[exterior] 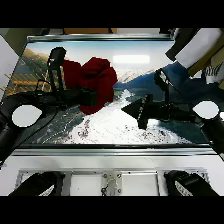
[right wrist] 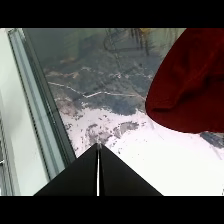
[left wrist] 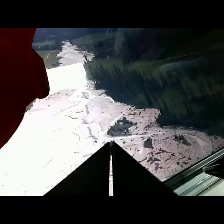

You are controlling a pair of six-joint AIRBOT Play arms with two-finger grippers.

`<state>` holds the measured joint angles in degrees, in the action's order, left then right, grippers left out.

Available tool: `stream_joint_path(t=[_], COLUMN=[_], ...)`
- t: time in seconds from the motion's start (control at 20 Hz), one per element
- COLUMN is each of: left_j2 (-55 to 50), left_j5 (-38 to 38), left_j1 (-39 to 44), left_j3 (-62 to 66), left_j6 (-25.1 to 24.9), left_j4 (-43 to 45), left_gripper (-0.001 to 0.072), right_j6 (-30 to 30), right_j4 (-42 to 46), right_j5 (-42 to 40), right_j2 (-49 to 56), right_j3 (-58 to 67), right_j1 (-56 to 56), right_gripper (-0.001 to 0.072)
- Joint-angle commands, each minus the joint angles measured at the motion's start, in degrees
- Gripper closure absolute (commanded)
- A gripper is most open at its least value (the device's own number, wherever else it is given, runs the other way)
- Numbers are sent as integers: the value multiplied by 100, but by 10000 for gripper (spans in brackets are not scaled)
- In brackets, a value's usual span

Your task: Fold the clothes and pants, and hang the long-sleeved shirts on hangers.

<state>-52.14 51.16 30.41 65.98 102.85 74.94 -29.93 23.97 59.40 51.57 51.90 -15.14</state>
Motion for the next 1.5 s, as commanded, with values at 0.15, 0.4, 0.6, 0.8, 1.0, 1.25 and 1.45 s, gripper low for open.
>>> stream_joint_path(t=[0.15, 0.4, 0.6, 0.8, 1.0, 1.25, 1.45], left_j2=[4, 4, -201, -1349, -3036, -4837, -5657], left_j5=[0, -46, -704, -472, -490, -612, -520], left_j1=[-4, -2, -142, -1305, -2070, -1908, -1742], left_j3=[-2, -2, 11, 402, 901, 1829, 2559], left_j6=[0, 0, -33, 0, 0, -15, -70], left_j4=[0, 0, 942, 1377, 1340, 883, 507], left_gripper=[685, 685, -13, -13, -13, -13, -13], right_j6=[-2, 0, 0, -2, -2, 0, 0], right_j4=[-2, -2, -2, -2, -2, -2, -2], right_j5=[2, 2, 2, 2, 2, 2, 2], right_j2=[4, 4, 4, 4, 7, 7, 4], right_j3=[-2, -2, -2, -2, -2, -2, -2], right_j1=[-4, -4, -4, -7, -4, -4, -4], right_gripper=[685, 685, 684, 685, 685, 685, 685])
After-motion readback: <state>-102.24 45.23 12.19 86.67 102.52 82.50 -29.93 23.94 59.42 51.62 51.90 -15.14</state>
